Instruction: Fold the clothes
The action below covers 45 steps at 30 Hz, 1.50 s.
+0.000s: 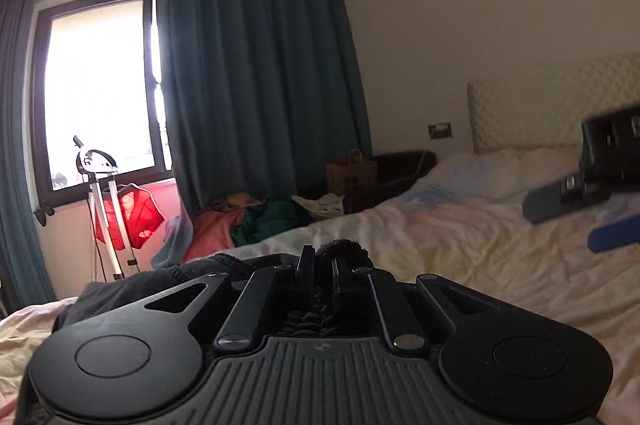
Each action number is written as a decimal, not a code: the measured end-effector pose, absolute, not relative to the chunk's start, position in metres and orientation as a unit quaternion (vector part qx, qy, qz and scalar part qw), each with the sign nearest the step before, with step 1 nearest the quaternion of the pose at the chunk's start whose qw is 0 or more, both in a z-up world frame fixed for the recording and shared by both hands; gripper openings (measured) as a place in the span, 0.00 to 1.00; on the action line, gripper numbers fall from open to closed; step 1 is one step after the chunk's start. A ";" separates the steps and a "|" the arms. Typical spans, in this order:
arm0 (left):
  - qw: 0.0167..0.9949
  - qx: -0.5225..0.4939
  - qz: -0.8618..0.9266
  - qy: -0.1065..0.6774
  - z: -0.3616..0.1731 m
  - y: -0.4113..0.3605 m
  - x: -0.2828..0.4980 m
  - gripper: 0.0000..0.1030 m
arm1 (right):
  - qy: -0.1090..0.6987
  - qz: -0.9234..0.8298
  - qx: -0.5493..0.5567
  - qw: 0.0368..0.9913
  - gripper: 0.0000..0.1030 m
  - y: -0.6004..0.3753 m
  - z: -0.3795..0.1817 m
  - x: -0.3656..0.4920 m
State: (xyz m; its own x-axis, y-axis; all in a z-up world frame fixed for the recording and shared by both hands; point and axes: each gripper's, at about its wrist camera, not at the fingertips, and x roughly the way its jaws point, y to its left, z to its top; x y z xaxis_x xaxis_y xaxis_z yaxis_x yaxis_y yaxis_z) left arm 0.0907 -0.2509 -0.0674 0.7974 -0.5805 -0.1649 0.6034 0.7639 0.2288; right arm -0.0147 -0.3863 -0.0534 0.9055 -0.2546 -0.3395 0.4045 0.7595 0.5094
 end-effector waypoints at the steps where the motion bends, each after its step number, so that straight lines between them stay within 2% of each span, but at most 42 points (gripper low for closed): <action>1: 0.933 0.147 -0.323 0.055 -0.082 -0.264 0.094 0.09 | 0.125 -0.175 0.297 0.930 0.84 -0.391 -0.053 -0.016; 3: 0.924 0.170 -0.334 0.081 -0.113 -0.286 0.100 0.14 | 0.131 -0.171 0.292 0.932 0.84 -0.401 -0.055 -0.017; 4: 0.920 0.181 -0.335 0.090 -0.124 -0.292 0.101 0.21 | 0.138 -0.167 0.291 0.932 0.84 -0.405 -0.057 -0.016; 6: 0.916 0.192 -0.339 0.100 -0.141 -0.285 0.097 0.39 | 0.158 -0.157 0.298 0.928 0.84 -0.413 -0.064 -0.013; 8: 0.908 0.198 -0.358 0.096 -0.141 -0.264 0.083 0.67 | 0.174 -0.144 0.317 0.921 0.84 -0.418 -0.071 -0.010; 10: 0.899 0.204 -0.376 0.092 -0.142 -0.244 0.070 0.83 | 0.182 -0.121 0.343 0.914 0.85 -0.422 -0.077 -0.006; 11: 0.900 0.205 -0.372 0.098 -0.138 -0.231 0.065 0.86 | 0.185 -0.105 0.357 0.909 0.85 -0.423 -0.081 -0.003; 15: 0.904 0.209 -0.352 0.121 -0.121 -0.181 0.045 0.86 | 0.202 -0.055 0.385 0.899 0.85 -0.423 -0.087 0.006; 17: 0.906 0.212 -0.342 0.133 -0.113 -0.156 0.034 0.90 | 0.211 -0.040 0.383 0.898 0.85 -0.420 -0.087 0.010; 21: 0.908 0.216 -0.322 0.156 -0.096 -0.105 0.014 0.90 | 0.237 -0.016 0.351 0.906 0.85 -0.404 -0.083 0.021; 25: 0.927 0.164 -0.268 0.206 -0.101 -0.059 0.017 0.90 | 0.287 0.030 0.292 0.912 0.84 -0.389 -0.085 0.048; 30: 0.917 0.168 -0.265 0.248 -0.116 -0.053 0.029 0.90 | 0.374 0.000 0.175 0.911 0.84 -0.373 -0.115 0.078; 35: 0.919 0.144 -0.245 0.273 -0.131 -0.058 0.054 0.90 | 0.422 -0.019 0.149 0.894 0.84 -0.364 -0.144 0.093; 41: 0.932 0.110 -0.194 0.287 -0.147 -0.053 0.083 0.89 | 0.405 -0.031 0.172 0.898 0.84 -0.359 -0.155 0.117; 44: 0.931 0.111 -0.189 0.293 -0.152 -0.050 0.085 0.89 | 0.409 -0.024 0.115 0.905 0.84 -0.340 -0.163 0.131; 45: 0.930 0.115 -0.190 0.293 -0.154 -0.051 0.084 0.89 | 0.406 -0.017 0.092 0.909 0.75 -0.332 -0.164 0.135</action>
